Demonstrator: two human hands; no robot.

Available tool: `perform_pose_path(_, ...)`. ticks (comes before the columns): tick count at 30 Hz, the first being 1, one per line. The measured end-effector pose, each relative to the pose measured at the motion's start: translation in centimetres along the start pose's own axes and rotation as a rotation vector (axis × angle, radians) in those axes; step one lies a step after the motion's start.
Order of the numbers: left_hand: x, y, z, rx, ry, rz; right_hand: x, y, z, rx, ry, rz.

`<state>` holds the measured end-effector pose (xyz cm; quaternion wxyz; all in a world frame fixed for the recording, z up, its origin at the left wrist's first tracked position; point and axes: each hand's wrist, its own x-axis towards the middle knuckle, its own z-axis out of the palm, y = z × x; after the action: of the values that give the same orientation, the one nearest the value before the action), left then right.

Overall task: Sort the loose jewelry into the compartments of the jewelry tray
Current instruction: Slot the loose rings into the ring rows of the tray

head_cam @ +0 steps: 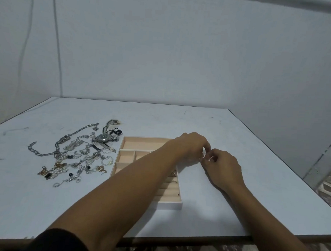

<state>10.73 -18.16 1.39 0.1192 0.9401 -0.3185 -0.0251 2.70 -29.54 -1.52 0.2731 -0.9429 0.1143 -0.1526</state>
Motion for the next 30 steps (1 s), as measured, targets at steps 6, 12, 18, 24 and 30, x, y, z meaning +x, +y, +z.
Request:
perform_pose_path(6, 0.5, -0.5, -0.1, -0.016, -0.049, 0.015, -0.2, -0.2, -0.5, 0.078, -0.028, 0.063)
perform_pose_path(12, 0.9, -0.5, -0.3, -0.062, -0.098, 0.04, -0.6, 0.2, -1.0, 0.237, -0.005, 0.08)
perform_pose_path(18, 0.7, 0.0, -0.3, -0.082, -0.082, 0.032, -1.2, 0.5, -1.8, 0.353, -0.016, 0.08)
perform_pose_path(24, 0.0, 0.4, -1.2, -0.089, -0.138, 0.084, -1.3, 0.9, -2.8, 0.581, 0.025, 0.138)
perform_pose_path(30, -0.1, 0.5, -1.3, -0.038, -0.15, 0.082, -1.5, 0.8, -3.2, 0.713, 0.048, 0.184)
